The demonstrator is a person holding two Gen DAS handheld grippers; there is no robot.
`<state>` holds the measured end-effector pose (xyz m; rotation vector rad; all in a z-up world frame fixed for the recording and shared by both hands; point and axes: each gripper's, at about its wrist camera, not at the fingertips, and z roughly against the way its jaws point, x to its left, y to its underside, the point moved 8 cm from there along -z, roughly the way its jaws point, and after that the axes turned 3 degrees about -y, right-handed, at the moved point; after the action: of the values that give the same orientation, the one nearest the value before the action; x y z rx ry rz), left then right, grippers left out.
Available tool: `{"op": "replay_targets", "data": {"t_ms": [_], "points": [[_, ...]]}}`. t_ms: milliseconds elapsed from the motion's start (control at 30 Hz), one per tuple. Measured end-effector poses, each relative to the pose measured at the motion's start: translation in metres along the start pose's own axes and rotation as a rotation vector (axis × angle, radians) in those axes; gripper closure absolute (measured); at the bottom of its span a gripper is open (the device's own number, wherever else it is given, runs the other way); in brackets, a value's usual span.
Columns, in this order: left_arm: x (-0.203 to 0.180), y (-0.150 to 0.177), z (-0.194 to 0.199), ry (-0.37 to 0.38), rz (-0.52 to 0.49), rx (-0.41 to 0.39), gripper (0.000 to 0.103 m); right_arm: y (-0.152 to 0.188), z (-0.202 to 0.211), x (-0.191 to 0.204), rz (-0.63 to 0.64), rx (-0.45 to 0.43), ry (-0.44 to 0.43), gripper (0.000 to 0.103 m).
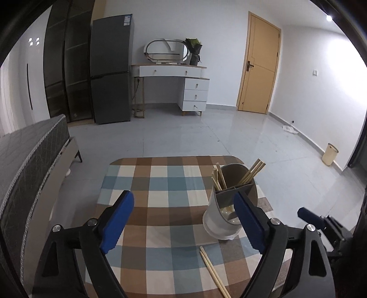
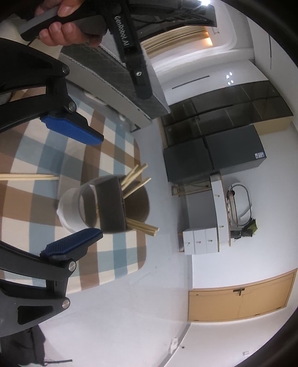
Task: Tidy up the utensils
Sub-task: 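Open both grippers and pull them back from the holder, then lower both grippers toward the last chopsticks on the rug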
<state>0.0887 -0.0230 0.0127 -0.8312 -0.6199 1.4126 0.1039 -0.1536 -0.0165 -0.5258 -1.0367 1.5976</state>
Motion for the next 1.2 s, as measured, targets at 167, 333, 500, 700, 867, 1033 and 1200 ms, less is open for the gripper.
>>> {"op": "replay_targets", "data": {"t_ms": [167, 333, 500, 700, 867, 1033, 1200], "points": [[0.013, 0.014, -0.003, -0.037, 0.040, -0.004, 0.014, 0.019, -0.006, 0.009, 0.044, 0.027, 0.009, 0.026], [0.023, 0.039, -0.019, -0.048, 0.083, 0.027, 0.010, 0.043, -0.016, 0.013, 0.078, 0.082, 0.024, 0.027], [0.035, 0.076, -0.047, -0.073, 0.129, 0.105, 0.010, 0.064, -0.036, 0.012, 0.095, 0.171, 0.025, 0.032], [0.062, 0.106, -0.079, -0.129, 0.195, 0.219, 0.010, 0.099, -0.076, 0.004, 0.122, 0.339, 0.049, 0.052], [0.083, 0.115, -0.094, -0.157, 0.275, 0.276, 0.010, 0.122, -0.116, 0.004, 0.135, 0.456, 0.043, 0.066], [0.093, 0.110, -0.092, -0.170, 0.298, 0.263, 0.010, 0.134, -0.144, 0.014, 0.191, 0.502, 0.042, 0.068], [0.097, 0.108, -0.093, -0.180, 0.288, 0.261, 0.010, 0.146, -0.161, 0.017, 0.223, 0.553, 0.051, 0.075]]}}
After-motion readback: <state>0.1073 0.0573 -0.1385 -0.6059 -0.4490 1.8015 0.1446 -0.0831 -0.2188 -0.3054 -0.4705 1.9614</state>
